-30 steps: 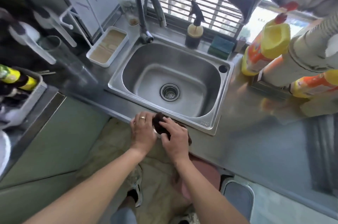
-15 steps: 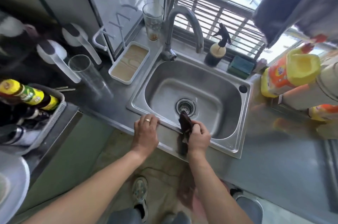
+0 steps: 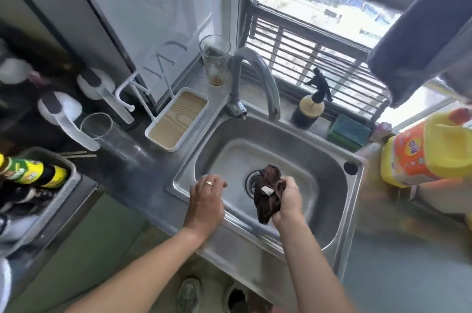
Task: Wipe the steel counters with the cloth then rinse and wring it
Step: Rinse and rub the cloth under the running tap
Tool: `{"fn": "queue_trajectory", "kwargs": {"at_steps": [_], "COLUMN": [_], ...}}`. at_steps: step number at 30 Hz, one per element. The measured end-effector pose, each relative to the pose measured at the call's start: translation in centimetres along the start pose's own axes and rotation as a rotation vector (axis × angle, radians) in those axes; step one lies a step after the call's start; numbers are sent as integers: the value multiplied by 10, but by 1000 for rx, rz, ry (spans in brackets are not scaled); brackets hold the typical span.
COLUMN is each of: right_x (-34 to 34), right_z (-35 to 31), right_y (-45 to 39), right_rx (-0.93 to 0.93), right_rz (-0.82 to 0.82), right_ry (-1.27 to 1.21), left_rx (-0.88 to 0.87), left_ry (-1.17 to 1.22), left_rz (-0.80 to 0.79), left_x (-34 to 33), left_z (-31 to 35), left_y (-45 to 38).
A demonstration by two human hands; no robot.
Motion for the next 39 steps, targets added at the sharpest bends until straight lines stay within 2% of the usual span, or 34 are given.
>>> {"fn": "queue_trajectory", "kwargs": {"at_steps": [7, 9, 13, 15, 21, 25, 30, 39], "right_x": [-43, -49, -66, -72, -76, -73, -78, -72], "right_z": [-36, -40, -57, -60, -50, -39, -29, -33], "right_y": [-54, -64, -75, -80, -90, -97, -98, -91], "right_rx": [-64, -69, 59, 115, 146, 132, 119, 64], "right_rz": [-174, -180, -186, -185, -167, -140, -150, -154], "right_ry": [165, 203, 314, 376, 526, 563, 591, 529], "left_rx": [214, 306, 609, 709, 818, 753, 732, 963], "left_ry": [-11, 135, 630, 731, 1040, 1234, 1231, 1184], "left_rz": [79, 35, -75, -107, -60, -37, -20, 12], "left_x": [11, 4, -20, -32, -62, -48, -41, -63], "left_z": [-1, 0, -2, -2, -3, 8, 8, 0], "left_y": [-111, -143, -188, -199, -201, -198, -195, -184]}}
Point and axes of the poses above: each hand's wrist, its own y-axis away from the middle knuckle, its own x-axis out of the back of the hand, z = x × y, the point moved 9 cm from there along -y, towards the middle knuckle, and after that the axes turned 1 degree about -y, right-handed, at the moved point
